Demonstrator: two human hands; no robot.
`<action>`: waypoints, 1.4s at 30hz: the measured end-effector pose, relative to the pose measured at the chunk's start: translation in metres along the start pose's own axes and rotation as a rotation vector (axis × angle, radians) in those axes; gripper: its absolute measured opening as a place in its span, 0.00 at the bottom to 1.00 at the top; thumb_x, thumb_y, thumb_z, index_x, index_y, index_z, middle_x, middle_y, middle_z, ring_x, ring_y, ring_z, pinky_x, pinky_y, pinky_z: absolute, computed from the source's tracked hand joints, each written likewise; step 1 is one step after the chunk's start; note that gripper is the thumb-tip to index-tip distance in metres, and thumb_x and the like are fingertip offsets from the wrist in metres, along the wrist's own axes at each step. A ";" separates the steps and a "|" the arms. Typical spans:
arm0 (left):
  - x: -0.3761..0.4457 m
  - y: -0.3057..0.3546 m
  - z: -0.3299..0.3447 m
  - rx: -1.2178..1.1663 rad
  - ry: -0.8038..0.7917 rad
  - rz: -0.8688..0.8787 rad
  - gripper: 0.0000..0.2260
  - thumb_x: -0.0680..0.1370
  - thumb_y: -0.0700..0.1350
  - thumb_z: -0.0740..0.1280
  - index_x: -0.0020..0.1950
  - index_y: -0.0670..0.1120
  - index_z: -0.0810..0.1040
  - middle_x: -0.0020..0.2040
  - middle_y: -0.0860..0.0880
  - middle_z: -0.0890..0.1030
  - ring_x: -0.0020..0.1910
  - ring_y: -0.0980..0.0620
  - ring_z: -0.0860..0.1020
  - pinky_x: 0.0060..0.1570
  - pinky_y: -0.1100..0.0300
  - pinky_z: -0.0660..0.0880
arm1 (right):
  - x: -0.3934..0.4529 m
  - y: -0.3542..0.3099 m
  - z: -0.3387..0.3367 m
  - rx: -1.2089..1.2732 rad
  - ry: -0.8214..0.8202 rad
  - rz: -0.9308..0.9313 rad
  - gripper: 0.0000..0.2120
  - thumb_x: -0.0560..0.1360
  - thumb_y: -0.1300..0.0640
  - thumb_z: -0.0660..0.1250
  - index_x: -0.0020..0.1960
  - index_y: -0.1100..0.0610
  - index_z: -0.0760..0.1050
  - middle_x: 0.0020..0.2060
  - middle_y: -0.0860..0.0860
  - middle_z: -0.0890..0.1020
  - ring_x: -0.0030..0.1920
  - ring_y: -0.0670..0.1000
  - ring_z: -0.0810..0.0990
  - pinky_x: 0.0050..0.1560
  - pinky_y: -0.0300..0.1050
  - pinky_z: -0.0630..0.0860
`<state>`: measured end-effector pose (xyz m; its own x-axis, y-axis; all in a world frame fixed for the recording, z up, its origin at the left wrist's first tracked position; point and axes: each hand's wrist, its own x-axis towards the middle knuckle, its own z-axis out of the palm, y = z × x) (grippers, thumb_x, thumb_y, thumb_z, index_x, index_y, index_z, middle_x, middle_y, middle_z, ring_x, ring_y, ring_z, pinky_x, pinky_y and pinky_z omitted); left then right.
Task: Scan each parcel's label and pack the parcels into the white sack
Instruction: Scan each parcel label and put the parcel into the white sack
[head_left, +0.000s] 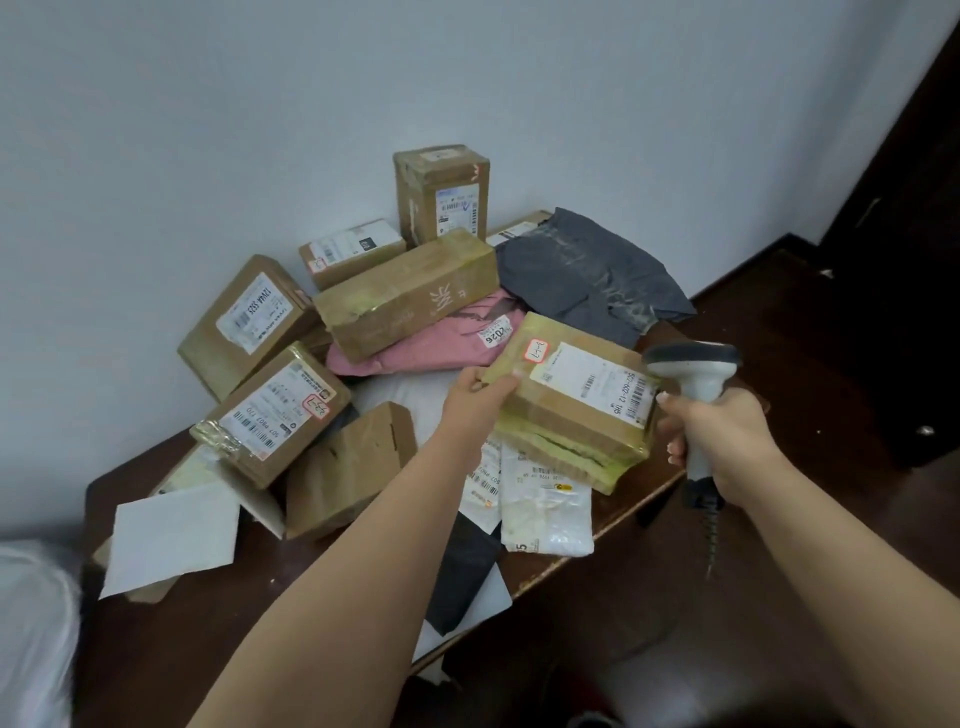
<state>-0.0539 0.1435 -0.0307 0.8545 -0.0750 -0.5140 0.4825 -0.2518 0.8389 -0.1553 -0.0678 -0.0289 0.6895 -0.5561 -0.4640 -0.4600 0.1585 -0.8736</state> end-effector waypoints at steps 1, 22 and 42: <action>-0.006 0.002 -0.010 -0.031 -0.001 -0.009 0.09 0.76 0.51 0.70 0.44 0.52 0.71 0.46 0.54 0.75 0.44 0.54 0.73 0.46 0.54 0.67 | -0.004 -0.002 0.004 0.004 -0.006 -0.018 0.13 0.76 0.60 0.70 0.37 0.67 0.74 0.28 0.61 0.77 0.22 0.54 0.71 0.30 0.48 0.72; -0.125 0.024 -0.233 -0.671 0.251 0.296 0.49 0.64 0.53 0.81 0.76 0.54 0.52 0.67 0.47 0.75 0.60 0.46 0.78 0.40 0.52 0.82 | -0.179 -0.066 0.231 0.162 -0.449 -0.508 0.17 0.73 0.61 0.74 0.57 0.65 0.72 0.39 0.61 0.80 0.23 0.49 0.74 0.25 0.41 0.72; -0.216 -0.032 -0.461 -0.427 0.796 0.579 0.41 0.71 0.39 0.76 0.78 0.54 0.58 0.63 0.50 0.79 0.54 0.51 0.83 0.50 0.48 0.82 | -0.303 -0.124 0.284 -0.224 -1.183 -0.496 0.08 0.77 0.59 0.69 0.48 0.63 0.73 0.28 0.55 0.74 0.23 0.49 0.68 0.24 0.41 0.69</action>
<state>-0.1650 0.6131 0.1358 0.7804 0.6144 0.1166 -0.1404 -0.0096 0.9900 -0.1482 0.3124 0.1781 0.8308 0.5545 -0.0483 -0.0193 -0.0580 -0.9981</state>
